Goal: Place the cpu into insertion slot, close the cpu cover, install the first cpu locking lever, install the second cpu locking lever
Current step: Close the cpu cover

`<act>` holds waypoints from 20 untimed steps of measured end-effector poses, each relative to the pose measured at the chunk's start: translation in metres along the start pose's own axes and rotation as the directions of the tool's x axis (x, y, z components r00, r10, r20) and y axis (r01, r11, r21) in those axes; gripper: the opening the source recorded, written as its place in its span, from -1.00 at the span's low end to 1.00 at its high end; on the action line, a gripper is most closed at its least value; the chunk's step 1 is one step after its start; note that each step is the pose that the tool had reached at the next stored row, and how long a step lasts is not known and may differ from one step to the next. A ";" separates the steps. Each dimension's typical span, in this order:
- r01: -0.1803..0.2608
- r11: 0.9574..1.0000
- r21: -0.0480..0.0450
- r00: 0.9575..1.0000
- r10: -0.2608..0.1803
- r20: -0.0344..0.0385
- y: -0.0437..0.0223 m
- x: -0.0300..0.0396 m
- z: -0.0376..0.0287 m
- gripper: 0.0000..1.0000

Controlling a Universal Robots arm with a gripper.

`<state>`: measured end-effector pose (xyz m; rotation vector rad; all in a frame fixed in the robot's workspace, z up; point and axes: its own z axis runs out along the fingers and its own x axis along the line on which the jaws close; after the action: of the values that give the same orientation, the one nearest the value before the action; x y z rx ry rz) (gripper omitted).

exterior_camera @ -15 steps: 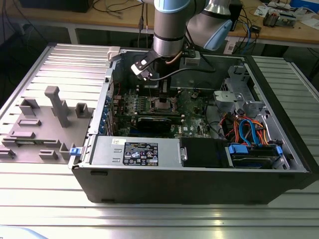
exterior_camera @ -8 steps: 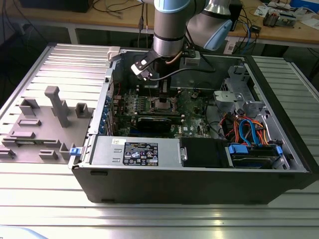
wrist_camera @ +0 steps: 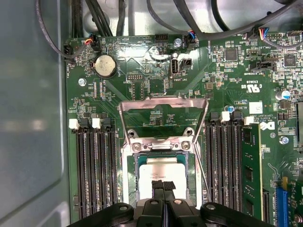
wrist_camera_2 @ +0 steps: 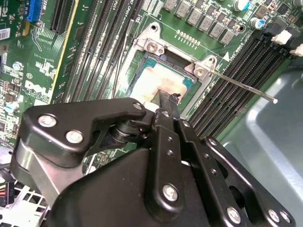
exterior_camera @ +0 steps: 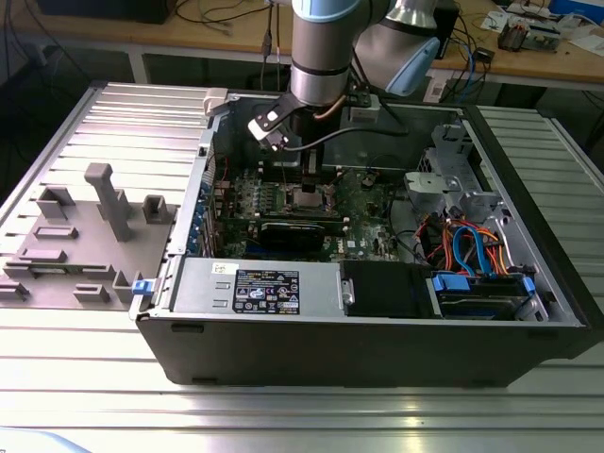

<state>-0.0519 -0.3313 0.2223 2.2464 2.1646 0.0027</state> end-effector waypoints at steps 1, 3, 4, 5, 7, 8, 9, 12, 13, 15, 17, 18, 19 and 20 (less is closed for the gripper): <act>0.000 1.000 0.000 1.000 0.000 0.000 0.0000 0.0000 -0.0003 -0.79; 0.000 1.000 0.000 1.000 0.000 0.000 0.0000 0.0000 -0.0002 -0.79; 0.000 1.000 0.000 1.000 0.000 0.000 0.0000 0.0000 -0.0004 -0.79; 0.000 1.000 0.000 1.000 0.000 0.000 0.0000 0.0000 -0.0004 -0.79; 0.000 1.000 0.000 1.000 0.000 0.000 0.0000 0.0000 -0.0004 -0.79; 0.000 1.000 0.000 1.000 0.000 0.000 0.0000 0.0000 -0.0007 -0.79; 0.000 1.000 0.000 1.000 0.000 0.000 0.0000 0.0000 -0.0009 -0.79; 0.000 1.000 0.000 1.000 0.000 0.000 0.0000 -0.0001 -0.0022 -0.79; 0.000 1.000 0.000 1.000 0.000 0.000 0.0000 -0.0001 -0.0026 -0.79; 0.000 1.000 0.000 1.000 0.000 0.000 0.0001 0.0000 -0.0033 -0.79; 0.000 1.000 0.000 1.000 0.000 0.000 0.0001 0.0000 -0.0043 -0.79; 0.000 1.000 0.000 1.000 0.000 0.000 0.0001 -0.0001 -0.0049 -0.79; 0.000 1.000 0.000 1.000 0.000 0.000 0.0001 -0.0001 -0.0051 -0.79; 0.000 1.000 0.000 1.000 0.000 0.000 0.0001 -0.0001 -0.0053 -0.79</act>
<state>-0.0519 -0.3313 0.2276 2.2465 2.1647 0.0031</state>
